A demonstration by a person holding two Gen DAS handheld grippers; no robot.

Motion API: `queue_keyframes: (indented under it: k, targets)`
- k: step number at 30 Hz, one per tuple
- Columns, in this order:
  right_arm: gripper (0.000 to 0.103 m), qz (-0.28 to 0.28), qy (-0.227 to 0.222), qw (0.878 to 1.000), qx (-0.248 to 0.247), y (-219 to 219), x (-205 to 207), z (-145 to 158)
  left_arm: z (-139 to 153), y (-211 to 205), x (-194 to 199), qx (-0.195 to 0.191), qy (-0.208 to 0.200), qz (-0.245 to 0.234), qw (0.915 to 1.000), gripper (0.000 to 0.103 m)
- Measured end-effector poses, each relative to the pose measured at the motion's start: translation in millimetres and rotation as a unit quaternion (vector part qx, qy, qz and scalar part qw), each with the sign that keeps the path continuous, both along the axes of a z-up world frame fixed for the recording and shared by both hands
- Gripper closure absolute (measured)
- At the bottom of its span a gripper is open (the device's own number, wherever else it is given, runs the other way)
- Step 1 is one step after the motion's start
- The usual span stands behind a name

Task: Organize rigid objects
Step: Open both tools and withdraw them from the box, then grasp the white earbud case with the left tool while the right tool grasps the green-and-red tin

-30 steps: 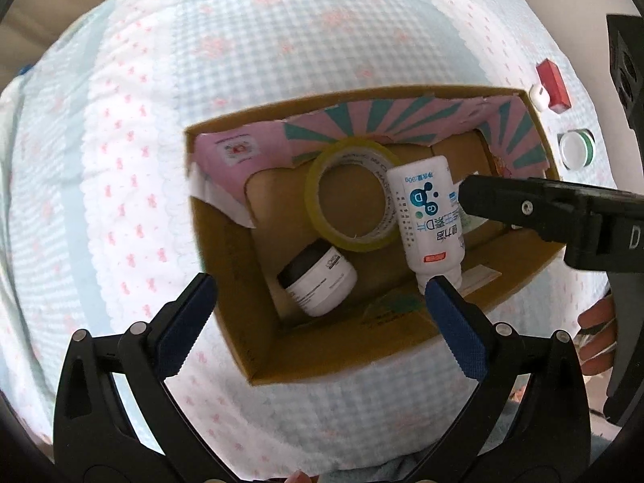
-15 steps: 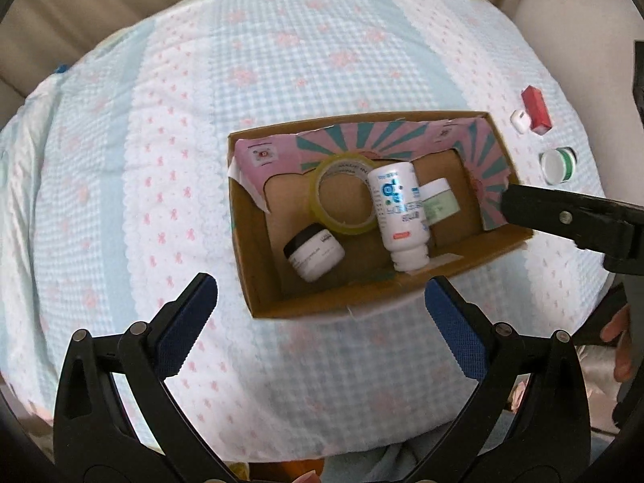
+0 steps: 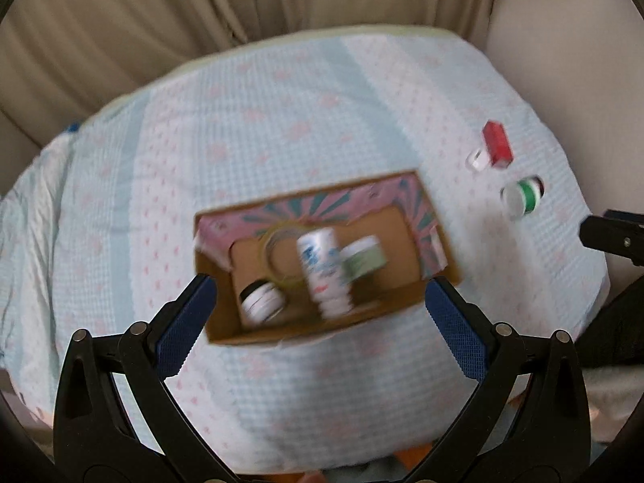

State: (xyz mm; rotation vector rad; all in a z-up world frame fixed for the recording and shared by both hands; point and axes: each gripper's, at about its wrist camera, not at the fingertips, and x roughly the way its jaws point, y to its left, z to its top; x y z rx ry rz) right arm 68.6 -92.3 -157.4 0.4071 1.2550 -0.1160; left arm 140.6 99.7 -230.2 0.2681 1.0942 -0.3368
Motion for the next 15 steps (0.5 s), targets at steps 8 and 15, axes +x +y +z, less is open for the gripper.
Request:
queue_keyframes:
  k: [8, 15]
  targets:
    - [0.000, -0.013, -0.015, 1.000, -0.009, -129, -24, 16, 9, -118, 1, -0.009, -0.009, 0.020, 0.9997, 0.000]
    - [0.000, -0.049, 0.009, 0.998, 0.024, -229, -23, -8, -6, -203, 14, -0.007, 0.013, 0.007, 0.9999, 0.000]
